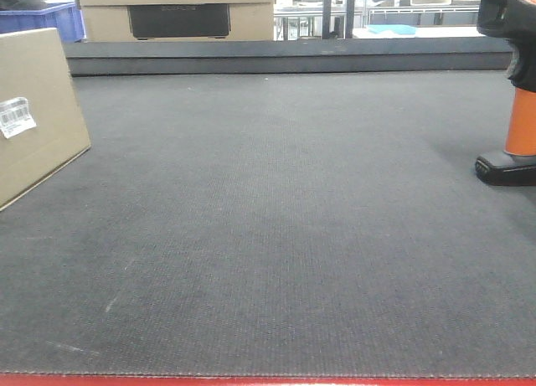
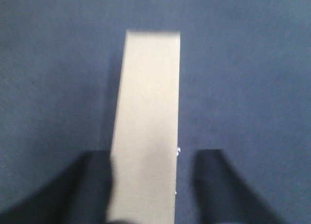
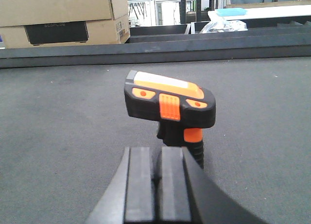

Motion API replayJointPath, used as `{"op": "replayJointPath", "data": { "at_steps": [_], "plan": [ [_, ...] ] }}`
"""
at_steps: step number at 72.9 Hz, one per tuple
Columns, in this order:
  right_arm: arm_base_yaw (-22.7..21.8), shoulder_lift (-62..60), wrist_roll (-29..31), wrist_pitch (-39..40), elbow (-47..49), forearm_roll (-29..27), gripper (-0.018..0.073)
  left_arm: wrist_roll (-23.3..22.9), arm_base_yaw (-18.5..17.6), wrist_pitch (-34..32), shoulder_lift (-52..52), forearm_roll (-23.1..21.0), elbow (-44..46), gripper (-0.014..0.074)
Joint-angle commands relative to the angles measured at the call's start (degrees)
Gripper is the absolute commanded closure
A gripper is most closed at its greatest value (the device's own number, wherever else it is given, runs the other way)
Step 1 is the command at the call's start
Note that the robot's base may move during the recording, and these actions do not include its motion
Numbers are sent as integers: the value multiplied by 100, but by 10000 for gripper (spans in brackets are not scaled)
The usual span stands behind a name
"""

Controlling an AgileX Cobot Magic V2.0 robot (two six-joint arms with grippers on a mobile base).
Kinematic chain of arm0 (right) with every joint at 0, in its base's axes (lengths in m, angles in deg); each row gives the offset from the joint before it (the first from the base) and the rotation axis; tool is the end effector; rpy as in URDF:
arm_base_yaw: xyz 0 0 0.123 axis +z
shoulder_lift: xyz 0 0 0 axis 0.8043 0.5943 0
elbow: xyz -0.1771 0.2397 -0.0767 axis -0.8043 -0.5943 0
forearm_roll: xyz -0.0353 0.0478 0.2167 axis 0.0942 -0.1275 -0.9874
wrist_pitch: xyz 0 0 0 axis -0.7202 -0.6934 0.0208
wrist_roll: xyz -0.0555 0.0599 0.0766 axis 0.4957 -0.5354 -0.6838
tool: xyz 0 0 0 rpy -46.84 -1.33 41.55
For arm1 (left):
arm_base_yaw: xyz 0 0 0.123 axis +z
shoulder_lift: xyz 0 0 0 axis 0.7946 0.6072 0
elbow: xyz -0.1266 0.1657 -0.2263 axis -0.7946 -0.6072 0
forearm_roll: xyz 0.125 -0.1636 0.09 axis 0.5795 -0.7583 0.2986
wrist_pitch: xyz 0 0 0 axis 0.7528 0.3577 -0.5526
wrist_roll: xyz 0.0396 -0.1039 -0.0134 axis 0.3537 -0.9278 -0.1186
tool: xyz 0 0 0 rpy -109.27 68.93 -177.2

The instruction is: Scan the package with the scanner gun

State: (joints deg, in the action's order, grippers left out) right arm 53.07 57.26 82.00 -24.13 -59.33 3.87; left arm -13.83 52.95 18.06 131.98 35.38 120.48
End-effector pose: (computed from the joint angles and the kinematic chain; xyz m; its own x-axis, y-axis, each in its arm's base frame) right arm 0.1064 -0.0026 0.2808 -0.0627 0.1417 -0.9879 0.0325 0.9896 0.1399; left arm 0.2749 0.0017 0.4024 -0.6609 -0.0039 -0.7505 -0.0058 1.0000 0.0000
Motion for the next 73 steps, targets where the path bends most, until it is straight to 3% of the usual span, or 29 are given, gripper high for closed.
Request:
{"op": "replayJointPath", "data": {
  "at_steps": [1, 6, 20, 35, 41, 57, 64, 73],
  "plan": [
    [1, -31, 13, 37, 6, 37, 727, -42, 10, -26, -297, -67, -9, 564],
    [1, -31, 13, -60, 6, 37, 727, -42, 10, -83, -462, -254, -130, 712],
    [1, -31, 13, -179, 6, 37, 727, -42, 10, -1443, -1055, -602, -1284, 708],
    [1, -31, 13, -260, 6, 37, 727, -42, 10, -3971, -2047, -626, -3247, 708],
    [1, -45, 13, -247, 6, 37, 727, -42, 10, -4577, -2488, -637, -3840, 708],
    [1, -674, 13, -381, 6, 78, 727, -42, 10, -4414, -3847, -637, -4773, 708],
    [1, -1061, 13, -880, 19, 205, 727, -42, 10, -3974, -4360, -637, -4845, 708],
    [1, -1698, 13, -2075, 177, 244, 727, -42, 10, -3486, -4893, -637, -4845, 708]
  ]
}}
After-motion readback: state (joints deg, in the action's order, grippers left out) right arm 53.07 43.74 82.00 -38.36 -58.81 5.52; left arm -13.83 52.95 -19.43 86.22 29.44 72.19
